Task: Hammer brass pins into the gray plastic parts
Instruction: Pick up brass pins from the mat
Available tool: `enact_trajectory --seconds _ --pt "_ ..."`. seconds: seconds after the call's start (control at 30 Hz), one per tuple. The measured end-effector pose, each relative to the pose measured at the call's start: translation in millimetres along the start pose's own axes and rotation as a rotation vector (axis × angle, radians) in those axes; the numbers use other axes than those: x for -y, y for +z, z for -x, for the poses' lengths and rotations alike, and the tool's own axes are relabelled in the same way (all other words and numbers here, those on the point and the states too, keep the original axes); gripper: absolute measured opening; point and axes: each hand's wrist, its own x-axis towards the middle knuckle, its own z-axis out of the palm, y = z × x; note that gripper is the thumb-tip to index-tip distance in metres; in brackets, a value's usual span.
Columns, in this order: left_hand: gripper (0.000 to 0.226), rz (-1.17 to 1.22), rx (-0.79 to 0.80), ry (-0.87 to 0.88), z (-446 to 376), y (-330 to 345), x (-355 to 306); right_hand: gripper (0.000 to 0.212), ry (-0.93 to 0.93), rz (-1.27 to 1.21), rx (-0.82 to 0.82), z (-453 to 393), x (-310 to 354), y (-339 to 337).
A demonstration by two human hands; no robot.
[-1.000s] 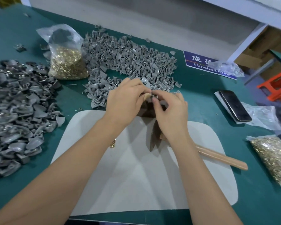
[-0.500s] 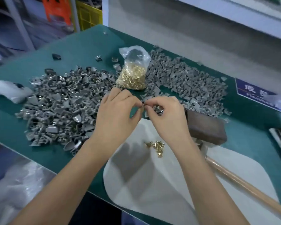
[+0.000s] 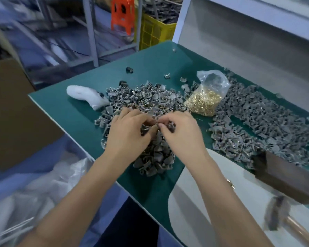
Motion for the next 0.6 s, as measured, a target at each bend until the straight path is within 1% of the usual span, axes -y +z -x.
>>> enact_trajectory --seconds 0.17,0.33,0.4,0.47,0.6 --pt "0.021 0.015 0.006 0.037 2.5 1.5 -2.0 0.016 -0.012 -0.045 -0.018 5.0 -2.7 -0.7" --pt "0.019 0.023 -0.028 0.136 4.3 5.5 -20.9 0.011 -0.037 -0.093 -0.145 26.6 -19.6 -20.2" --pt "0.019 0.011 0.012 0.22 8.3 13.7 -38.1 0.01 -0.008 -0.085 -0.181 42.8 -35.3 -33.8" --pt "0.02 0.034 0.096 0.293 15.1 25.3 -61.3 0.009 0.038 -0.061 -0.211 60.5 -53.5 -48.7" --pt "0.018 0.145 0.259 0.354 34.9 49.0 -99.5 0.009 0.148 -0.03 -0.278 103.7 -89.2 -78.7"
